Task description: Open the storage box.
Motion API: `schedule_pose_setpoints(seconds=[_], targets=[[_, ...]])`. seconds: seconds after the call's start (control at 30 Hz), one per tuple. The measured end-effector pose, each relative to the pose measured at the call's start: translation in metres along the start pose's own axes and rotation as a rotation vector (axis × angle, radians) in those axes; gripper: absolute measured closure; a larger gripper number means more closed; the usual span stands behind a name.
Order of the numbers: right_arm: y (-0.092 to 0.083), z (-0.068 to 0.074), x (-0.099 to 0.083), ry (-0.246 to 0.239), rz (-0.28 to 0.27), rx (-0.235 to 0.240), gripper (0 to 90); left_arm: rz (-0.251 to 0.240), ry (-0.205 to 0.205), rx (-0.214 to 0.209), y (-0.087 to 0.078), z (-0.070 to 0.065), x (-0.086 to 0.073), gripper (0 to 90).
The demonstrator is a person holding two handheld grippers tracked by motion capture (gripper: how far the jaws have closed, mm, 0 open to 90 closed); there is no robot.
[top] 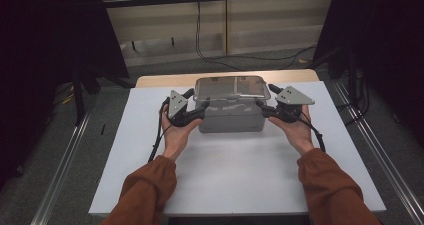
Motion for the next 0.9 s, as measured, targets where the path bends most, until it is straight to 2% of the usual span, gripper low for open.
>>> schedule_pose_setpoints(seconds=[0.03,0.1,0.33,0.47,0.57,0.67,0.9], targets=[[0.000,-0.001,0.001,0.004,-0.007,0.002,35.6,0.000,-0.004,0.001,0.000,0.002,0.000,32.0],[0.000,-0.001,0.002,0.005,-0.018,-0.001,37.6,-0.002,-0.039,0.003,0.001,0.006,0.002,32.2],[0.000,-0.003,0.006,0.021,-0.044,0.007,42.9,0.002,-0.044,0.023,0.004,0.017,0.002,30.4],[0.001,-0.005,0.006,0.053,-0.054,0.023,43.9,0.009,-0.014,0.003,0.008,0.017,0.004,30.5],[0.002,-0.006,0.007,0.064,-0.053,0.029,45.2,0.004,-0.009,0.004,0.010,0.017,0.006,30.6],[0.003,-0.009,0.011,0.083,-0.063,0.033,47.3,0.001,0.013,0.003,0.012,0.019,0.008,32.7],[0.007,-0.009,0.013,0.096,-0.075,0.036,48.9,0.002,0.011,-0.002,0.016,0.022,0.009,39.9]])
Point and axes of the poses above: each handheld gripper's, and its own axes: y roughly forward along the jaws, x roughly out of its top, z roughly to its left, the point moved 7 cm from there along y, roughly forward along the jaws, and after that the axes turned 10 degrees about y, right-handed, at the moved point
